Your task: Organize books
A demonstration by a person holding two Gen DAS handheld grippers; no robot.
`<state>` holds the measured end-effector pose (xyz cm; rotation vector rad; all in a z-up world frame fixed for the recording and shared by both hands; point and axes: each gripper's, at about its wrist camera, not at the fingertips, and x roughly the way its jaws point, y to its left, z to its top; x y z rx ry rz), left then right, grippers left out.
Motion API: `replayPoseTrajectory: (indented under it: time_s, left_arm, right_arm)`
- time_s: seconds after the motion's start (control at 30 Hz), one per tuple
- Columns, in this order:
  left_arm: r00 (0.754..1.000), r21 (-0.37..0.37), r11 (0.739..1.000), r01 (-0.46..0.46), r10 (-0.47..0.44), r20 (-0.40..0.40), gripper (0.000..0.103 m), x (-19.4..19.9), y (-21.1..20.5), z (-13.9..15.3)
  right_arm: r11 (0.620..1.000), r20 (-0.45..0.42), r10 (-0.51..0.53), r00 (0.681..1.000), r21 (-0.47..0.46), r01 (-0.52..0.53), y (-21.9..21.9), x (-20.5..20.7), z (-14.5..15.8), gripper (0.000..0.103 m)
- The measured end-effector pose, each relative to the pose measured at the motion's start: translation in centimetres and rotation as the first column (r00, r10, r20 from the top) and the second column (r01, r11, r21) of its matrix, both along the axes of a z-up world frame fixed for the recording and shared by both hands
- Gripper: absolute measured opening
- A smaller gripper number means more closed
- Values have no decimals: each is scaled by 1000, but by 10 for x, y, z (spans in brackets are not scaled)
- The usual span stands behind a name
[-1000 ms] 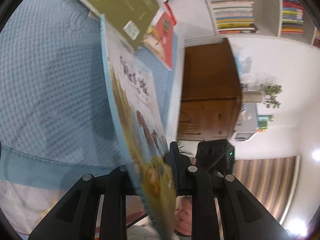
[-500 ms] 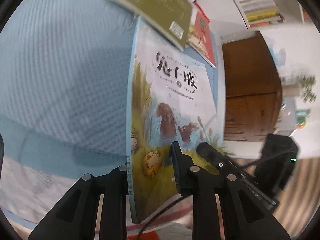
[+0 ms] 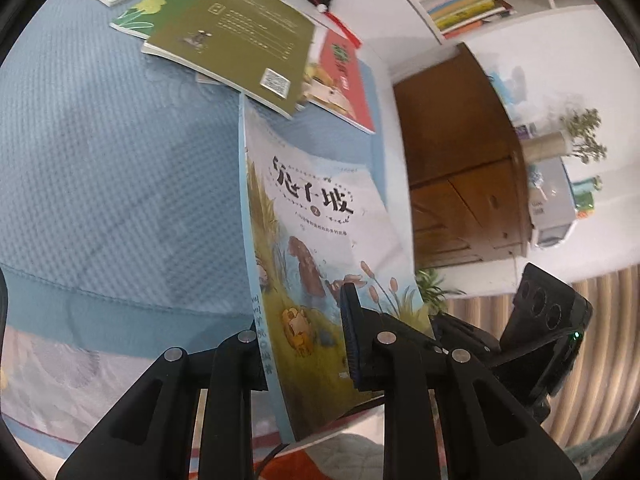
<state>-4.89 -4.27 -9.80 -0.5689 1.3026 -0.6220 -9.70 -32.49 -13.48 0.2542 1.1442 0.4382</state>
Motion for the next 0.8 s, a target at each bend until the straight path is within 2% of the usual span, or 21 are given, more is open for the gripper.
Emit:
replayPoseTrajectory:
  time_s: [0.07,0.13,0.27,0.4,0.57,0.67,0.8]
  left_arm:
    - [1000,-12,1000,13,-13,5,19,-5,0,4]
    - [1000,-15,1000,22,-22,13,19,-8,-1,9]
    - [999,-16,1000,25,-24,23,19,-7,8,15]
    - [997,-23,1000,-7,9,71,19,-4,28,34]
    - [987,-29,995,-100,103,123,19,6,81,51]
    - [979,-33,987,-156,159,131,19,24,125,54]
    - [970,3,982,-190,187,158,19,58,191,61]
  right_arm:
    - [999,-21,-1,1000,49,2,-7,-6,2,24]
    - [998,-11,2,1000,58,-1,-9,-11,7,24]
    - [998,34,38,999,46,-40,-3,-14,20,25]
    - [994,91,102,991,22,-104,15,-5,35,25]
    - [982,154,190,970,-5,-191,61,16,54,25]
    - [972,177,234,956,-34,-232,106,36,60,25]
    - [958,201,287,937,-74,-277,178,71,62,25]
